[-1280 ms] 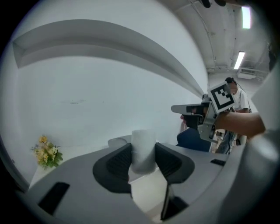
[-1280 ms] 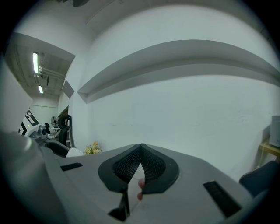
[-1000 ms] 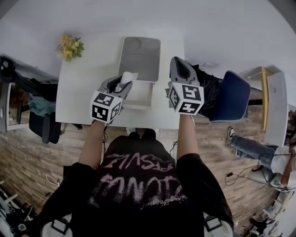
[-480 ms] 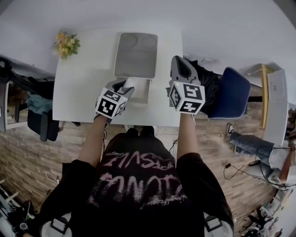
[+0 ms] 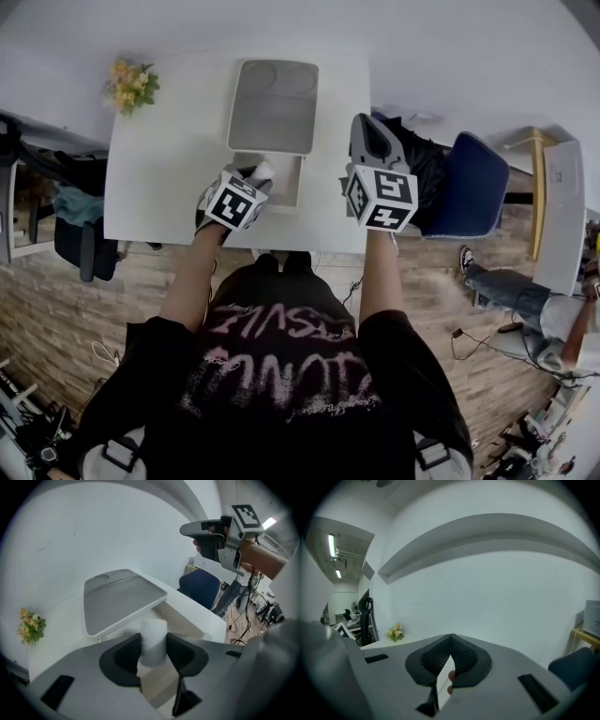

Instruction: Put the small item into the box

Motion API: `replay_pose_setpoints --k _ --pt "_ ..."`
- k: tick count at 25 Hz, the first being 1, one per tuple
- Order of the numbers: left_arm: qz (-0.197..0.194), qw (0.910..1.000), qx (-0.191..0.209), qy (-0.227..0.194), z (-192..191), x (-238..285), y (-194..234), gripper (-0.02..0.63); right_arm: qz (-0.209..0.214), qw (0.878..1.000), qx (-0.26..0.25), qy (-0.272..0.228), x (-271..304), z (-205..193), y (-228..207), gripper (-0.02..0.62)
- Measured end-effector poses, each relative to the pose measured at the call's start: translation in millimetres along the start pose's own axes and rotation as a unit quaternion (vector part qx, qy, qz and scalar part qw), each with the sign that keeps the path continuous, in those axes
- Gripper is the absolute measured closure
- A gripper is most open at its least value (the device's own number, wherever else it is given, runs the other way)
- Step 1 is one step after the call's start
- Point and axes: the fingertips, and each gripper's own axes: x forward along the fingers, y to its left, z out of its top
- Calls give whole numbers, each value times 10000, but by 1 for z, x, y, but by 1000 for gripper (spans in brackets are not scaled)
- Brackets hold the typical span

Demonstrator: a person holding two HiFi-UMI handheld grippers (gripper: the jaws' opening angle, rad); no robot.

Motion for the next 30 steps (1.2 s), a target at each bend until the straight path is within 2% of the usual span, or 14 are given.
replay_pose_setpoints --k 8,14,23,30 --pt "191 9986 240 421 -15 15 7 433 32 10000 16 60 1 -4 -2 583" --pt "235 9972 469 535 -11 19 5 431 18 10000 18 96 1 -7 -4 583" --pt "203 9969 520 552 -12 19 1 408 -45 9999 30 91 -3 -5 -11 583" --pt "317 9979 409 398 -10 14 3 403 3 10000 28 74 -4 -4 -8 583"
